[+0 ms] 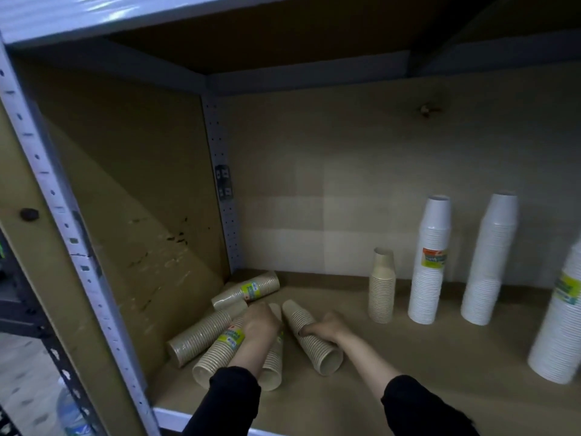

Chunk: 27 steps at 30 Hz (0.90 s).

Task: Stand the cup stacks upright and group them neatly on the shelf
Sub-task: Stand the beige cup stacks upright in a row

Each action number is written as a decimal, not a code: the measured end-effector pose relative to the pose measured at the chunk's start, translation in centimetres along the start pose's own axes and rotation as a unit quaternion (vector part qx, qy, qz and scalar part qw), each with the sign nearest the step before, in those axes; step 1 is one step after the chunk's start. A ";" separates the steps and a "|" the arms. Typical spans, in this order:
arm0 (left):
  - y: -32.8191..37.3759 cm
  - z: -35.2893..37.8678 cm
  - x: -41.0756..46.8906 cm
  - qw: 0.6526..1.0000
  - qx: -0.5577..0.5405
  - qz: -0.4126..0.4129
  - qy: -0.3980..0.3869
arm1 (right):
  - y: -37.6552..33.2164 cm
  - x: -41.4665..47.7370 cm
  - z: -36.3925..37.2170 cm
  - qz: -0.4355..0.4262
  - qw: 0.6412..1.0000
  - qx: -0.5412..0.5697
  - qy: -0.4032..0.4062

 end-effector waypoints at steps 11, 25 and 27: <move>3.3 -1.4 1.0 0.971 -0.215 0.088 0.057 | -1.9 3.1 -5.5 -0.064 0.974 0.088 0.198; 4.3 3.5 0.2 0.874 -0.428 0.180 0.146 | 0.3 6.5 -4.8 -0.113 0.928 0.201 0.292; 4.2 3.9 0.2 0.873 -0.428 0.184 0.144 | 0.9 6.6 -4.4 -0.115 0.923 0.213 0.298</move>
Point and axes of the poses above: each hand's wrist, its own x-axis towards the middle knuckle, its own z-axis out of the palm, y = z × x, the point moved 3 cm from there along x, towards the middle knuckle, and after that the axes turned 1 degree about y, right-handed, at the moved point
